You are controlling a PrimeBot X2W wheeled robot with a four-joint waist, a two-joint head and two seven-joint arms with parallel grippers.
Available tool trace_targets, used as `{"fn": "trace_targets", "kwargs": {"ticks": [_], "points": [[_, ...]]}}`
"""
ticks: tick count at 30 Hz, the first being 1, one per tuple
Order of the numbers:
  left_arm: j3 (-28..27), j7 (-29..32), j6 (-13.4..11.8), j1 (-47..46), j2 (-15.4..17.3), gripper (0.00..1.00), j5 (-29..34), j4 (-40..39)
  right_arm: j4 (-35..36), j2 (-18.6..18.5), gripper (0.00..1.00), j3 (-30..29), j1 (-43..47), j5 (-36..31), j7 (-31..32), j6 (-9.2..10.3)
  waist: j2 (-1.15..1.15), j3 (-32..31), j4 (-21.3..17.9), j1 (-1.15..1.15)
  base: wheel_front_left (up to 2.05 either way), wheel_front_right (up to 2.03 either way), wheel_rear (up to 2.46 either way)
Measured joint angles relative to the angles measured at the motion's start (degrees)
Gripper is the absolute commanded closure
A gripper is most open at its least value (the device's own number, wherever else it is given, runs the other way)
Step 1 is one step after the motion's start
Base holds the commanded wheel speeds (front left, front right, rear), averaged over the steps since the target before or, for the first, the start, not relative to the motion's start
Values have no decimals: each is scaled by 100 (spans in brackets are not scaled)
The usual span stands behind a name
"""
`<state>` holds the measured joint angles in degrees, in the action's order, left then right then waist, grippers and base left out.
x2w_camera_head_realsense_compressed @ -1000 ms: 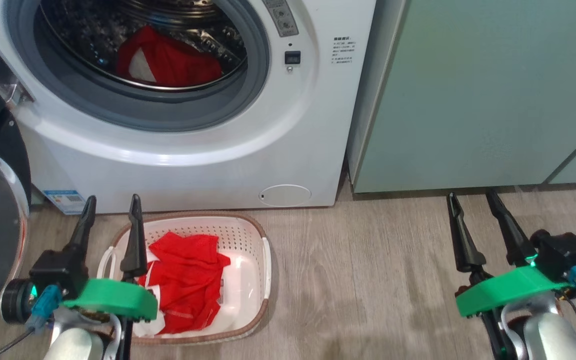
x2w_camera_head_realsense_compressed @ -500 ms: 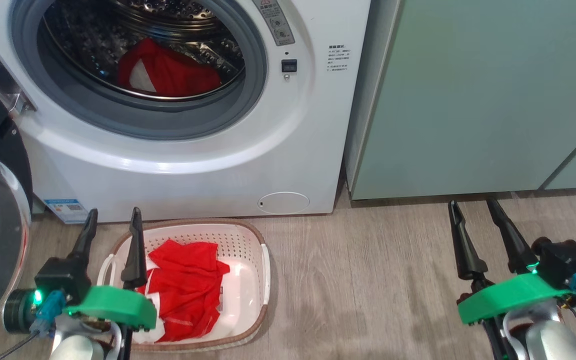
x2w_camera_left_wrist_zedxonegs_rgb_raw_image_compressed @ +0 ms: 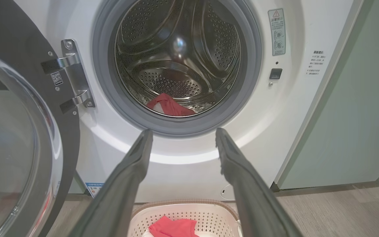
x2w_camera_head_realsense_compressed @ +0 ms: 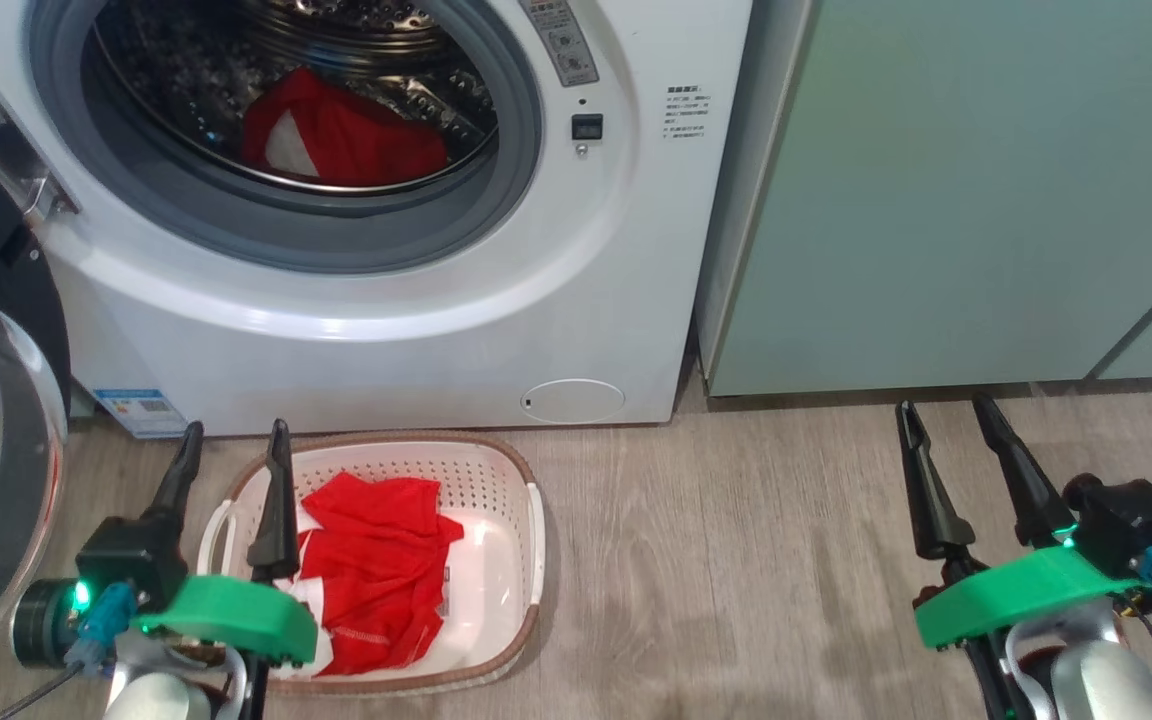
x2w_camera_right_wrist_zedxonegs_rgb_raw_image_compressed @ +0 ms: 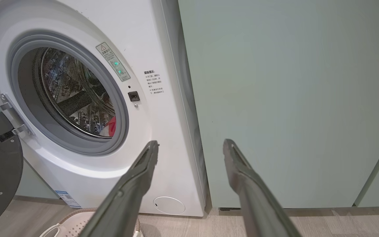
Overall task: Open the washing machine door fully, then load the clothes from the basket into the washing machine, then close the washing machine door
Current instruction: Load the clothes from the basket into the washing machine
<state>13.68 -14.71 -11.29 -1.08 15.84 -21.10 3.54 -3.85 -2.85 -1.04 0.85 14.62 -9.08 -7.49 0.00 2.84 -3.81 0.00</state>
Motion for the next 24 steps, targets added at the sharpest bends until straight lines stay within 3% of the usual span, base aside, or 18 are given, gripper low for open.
{"fn": "trace_targets", "kwargs": {"ticks": [11,24], "points": [[130,162,69,-54,-8,0,-11,310,146,0,0,45,-69,-1,0,0,0,327,73,0,0,0,0],[390,541,677,-1575,-288,0,-347,2421,581,0,0,397,-835,-10,-68,0,0,1652,-17,2,0,0,0]]}}
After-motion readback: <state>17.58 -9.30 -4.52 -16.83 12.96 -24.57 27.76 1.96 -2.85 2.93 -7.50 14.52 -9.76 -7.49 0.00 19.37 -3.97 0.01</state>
